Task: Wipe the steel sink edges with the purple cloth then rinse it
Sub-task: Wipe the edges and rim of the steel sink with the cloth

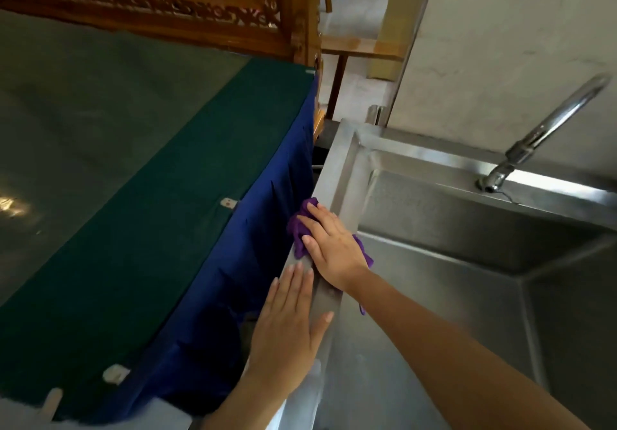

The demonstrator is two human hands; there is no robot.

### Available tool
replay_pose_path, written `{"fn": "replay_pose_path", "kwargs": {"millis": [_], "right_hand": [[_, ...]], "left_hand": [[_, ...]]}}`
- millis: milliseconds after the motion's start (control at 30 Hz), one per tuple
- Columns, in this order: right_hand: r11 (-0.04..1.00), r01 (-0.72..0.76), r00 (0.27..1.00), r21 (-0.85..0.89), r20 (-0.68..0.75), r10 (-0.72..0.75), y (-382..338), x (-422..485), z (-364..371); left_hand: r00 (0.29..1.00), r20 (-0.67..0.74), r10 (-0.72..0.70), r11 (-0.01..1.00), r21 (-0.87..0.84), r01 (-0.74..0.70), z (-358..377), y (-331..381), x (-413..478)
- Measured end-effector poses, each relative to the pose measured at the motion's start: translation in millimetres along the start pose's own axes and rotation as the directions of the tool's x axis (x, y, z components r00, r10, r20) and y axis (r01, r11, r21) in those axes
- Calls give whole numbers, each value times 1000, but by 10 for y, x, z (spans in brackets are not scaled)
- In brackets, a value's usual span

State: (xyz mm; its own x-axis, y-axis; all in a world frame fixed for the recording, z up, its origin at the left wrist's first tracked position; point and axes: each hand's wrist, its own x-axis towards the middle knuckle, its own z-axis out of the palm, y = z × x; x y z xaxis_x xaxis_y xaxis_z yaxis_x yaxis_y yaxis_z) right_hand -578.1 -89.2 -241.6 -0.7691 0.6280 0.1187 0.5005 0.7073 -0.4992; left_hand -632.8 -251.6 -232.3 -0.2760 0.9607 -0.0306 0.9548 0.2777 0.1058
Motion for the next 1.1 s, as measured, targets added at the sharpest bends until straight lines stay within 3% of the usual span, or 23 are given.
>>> {"fn": "replay_pose_path", "kwargs": {"millis": [500, 1100], "right_hand": [[999, 30, 999, -22, 16, -30, -629, -810, 224], [1000, -9, 999, -24, 35, 10, -1414, -1753, 449]], "left_hand": [[1000, -21, 12, 1000, 28, -11, 57, -75, -1218], [991, -60, -116, 993, -42, 114, 125, -100, -2361]]}}
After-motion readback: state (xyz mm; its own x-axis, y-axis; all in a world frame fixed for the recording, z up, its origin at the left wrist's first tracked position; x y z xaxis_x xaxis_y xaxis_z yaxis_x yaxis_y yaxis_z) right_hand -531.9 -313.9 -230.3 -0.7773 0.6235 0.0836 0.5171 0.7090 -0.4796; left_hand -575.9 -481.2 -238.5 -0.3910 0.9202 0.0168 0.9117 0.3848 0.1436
